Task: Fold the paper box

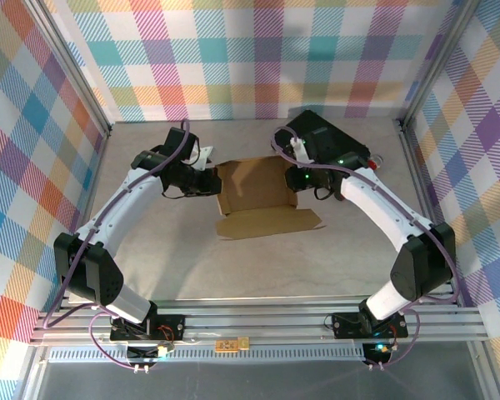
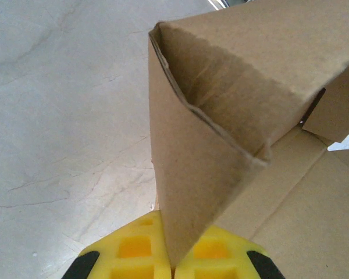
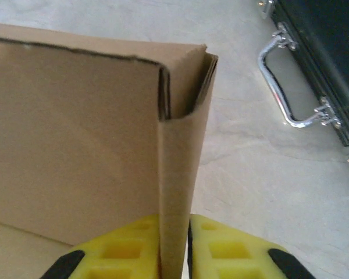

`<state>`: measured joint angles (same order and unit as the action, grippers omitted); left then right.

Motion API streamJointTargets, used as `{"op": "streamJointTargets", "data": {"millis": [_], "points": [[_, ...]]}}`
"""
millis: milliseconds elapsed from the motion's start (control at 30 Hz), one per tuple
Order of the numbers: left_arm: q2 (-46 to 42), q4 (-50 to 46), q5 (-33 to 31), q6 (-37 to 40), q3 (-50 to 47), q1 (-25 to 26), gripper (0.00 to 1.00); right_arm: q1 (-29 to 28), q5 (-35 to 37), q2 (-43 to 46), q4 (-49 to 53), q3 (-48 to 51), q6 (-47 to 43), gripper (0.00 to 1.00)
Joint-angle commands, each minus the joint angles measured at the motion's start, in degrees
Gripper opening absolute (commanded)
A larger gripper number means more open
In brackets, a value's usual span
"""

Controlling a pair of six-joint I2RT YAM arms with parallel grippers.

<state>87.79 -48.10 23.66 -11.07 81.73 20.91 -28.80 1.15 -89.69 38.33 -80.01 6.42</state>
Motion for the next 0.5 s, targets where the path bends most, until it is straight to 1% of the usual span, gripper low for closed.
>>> {"op": "streamJointTargets", "data": {"millis": [0,133,333,467], "points": [[-1.66,1.47,2.02,0.0,2.21,0.1,0.0,-2.31,8.04,-1.44,2.96,-2.48,-0.5,0.1],[-1.57,1.55,1.18,-0.26,2.23,0.19,0.0,-3.58,12.51,-2.02,3.6,-3.31,0.53,0.0],[-0.96,1.51,-1.6,-1.29,2.2,0.58,0.0,-5.6,21.58,-3.62,7.54,-6.42,3.16,0.0],[-0.85,1.99,-5.91,-2.69,1.86,1.18,0.0,-6.81,26.94,-5.02,12.11,-9.06,6.84,0.0]]}}
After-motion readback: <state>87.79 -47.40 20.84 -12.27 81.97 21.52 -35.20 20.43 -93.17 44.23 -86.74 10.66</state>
